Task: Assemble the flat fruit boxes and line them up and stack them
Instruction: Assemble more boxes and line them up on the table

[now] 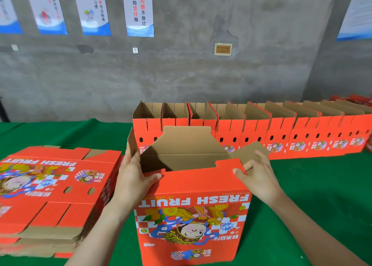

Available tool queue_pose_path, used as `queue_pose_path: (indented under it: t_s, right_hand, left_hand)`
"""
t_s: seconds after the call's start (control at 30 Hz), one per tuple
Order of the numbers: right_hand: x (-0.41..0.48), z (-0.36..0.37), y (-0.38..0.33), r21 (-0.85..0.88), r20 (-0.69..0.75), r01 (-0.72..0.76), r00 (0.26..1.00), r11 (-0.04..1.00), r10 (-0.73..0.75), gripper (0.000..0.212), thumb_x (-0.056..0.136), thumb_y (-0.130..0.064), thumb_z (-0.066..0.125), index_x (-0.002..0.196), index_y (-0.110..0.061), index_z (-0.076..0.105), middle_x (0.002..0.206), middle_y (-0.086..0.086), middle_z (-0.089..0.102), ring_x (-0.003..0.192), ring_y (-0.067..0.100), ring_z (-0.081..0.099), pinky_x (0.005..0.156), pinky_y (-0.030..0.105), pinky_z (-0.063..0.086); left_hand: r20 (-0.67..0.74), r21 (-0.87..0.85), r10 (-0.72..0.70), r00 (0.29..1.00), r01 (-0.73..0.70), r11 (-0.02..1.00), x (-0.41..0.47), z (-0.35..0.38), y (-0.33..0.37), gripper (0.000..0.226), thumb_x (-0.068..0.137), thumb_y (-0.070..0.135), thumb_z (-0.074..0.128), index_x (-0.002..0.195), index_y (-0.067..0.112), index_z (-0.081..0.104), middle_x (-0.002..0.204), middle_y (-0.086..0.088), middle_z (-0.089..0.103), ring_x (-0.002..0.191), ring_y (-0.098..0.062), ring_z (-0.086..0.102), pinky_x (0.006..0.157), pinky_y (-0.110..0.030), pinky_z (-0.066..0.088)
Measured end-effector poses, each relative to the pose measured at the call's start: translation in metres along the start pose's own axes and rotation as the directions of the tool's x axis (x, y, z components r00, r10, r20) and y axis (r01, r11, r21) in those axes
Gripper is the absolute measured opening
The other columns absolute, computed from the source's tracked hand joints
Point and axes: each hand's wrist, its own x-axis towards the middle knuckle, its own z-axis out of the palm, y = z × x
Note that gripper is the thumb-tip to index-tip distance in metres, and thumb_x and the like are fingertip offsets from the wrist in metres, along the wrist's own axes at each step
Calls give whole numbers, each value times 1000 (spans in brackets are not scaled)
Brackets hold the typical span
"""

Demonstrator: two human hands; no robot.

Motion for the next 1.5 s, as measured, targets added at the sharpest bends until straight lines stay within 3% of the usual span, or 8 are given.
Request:
queue_pose_path:
  t_s: [0.33, 0.5, 0.67, 0.93, 1.07, 1.23, 1.33, 1.5]
  right_hand:
    - [-7, 10, 2, 111, 0, 20, 1000, 994, -20, 68, 84, -19, 67, 143, -22, 33, 159, -9, -7, 144, 12, 11, 93, 19, 29]
    - [2, 0, -12, -496, 7, 290, 944, 818, -330, 70, 78, -19, 64, 141, -25, 35, 157, 7, -25, 136, 25, -39, 102, 40, -34]
    - [22, 14, -50, -247, 414, 447, 851, 860, -323, 69, 93, -28, 56, 151, -24, 18, 161, -4, -5, 147, 15, -7, 118, 37, 4]
    - [42, 38, -36, -318, 524, 317, 844, 893, -113, 97, 81, -76, 41, 152, -30, -7, 152, -16, -32, 142, 19, -29, 117, 47, -3]
    - [39, 39, -36, -286, 502, 324, 852, 902, -147, 98, 80, -77, 43, 153, -30, -1, 154, -17, -28, 143, 19, -26, 117, 46, -2]
    - [32, 35, -33, -296, 168, 412, 910, 861, -378, 88, 84, -63, 54, 153, -28, 11, 160, -3, -14, 146, 16, -16, 117, 37, -7]
    - [25, 31, -32, -304, -220, 443, 829, 843, -515, 92, 80, -37, 69, 152, -23, 13, 160, 6, -10, 146, 21, -17, 117, 35, -16]
    - [32, 19, -16, 327, -421, 237, 903, 915, -83, 94, 81, -11, 72, 152, -20, 11, 160, -3, 10, 141, -2, 8, 114, 20, 9]
  left_hand:
    - [43, 154, 57, 997, -63, 986, -1, 4, 0, 95, 67, 22, 85, 147, 12, 33, 160, 4, 7, 142, -28, 23, 114, -42, 27]
    - [64, 143, 80, 995, -88, 986, 2, 7, -1, 96, 68, 20, 84, 148, 12, 32, 160, 4, 12, 141, -27, 25, 115, -41, 26]
    - [87, 114, 105, 991, -114, 987, 5, 8, -5, 93, 69, 16, 83, 147, 12, 33, 159, 4, 13, 142, -24, 25, 116, -40, 26]
    - [211, -69, 344, 915, -337, 939, 2, 7, -8, 107, 79, 19, 76, 146, 49, -3, 140, 16, 43, 123, 9, 37, 101, -4, 26]
    - [259, 148, 241, 935, -285, 947, 20, 6, -7, 53, 96, 45, 44, 144, 25, 38, 120, -3, 66, 112, -24, 60, 89, -31, 44]
    - [329, 403, 14, 944, -153, 902, 44, 22, -3, 64, 90, 36, 55, 147, 39, 25, 154, -9, 14, 142, -32, 14, 114, -53, 18]
    - [473, 150, -78, 878, 7, 989, 53, 23, -14, 77, 88, 39, 60, 149, 43, 13, 159, -2, 0, 144, -31, 16, 117, -44, 20]
    - [488, 52, -32, 872, 7, 999, 54, 21, -20, 81, 88, 39, 63, 150, 41, 12, 156, 0, 4, 136, -26, 34, 109, -30, 31]
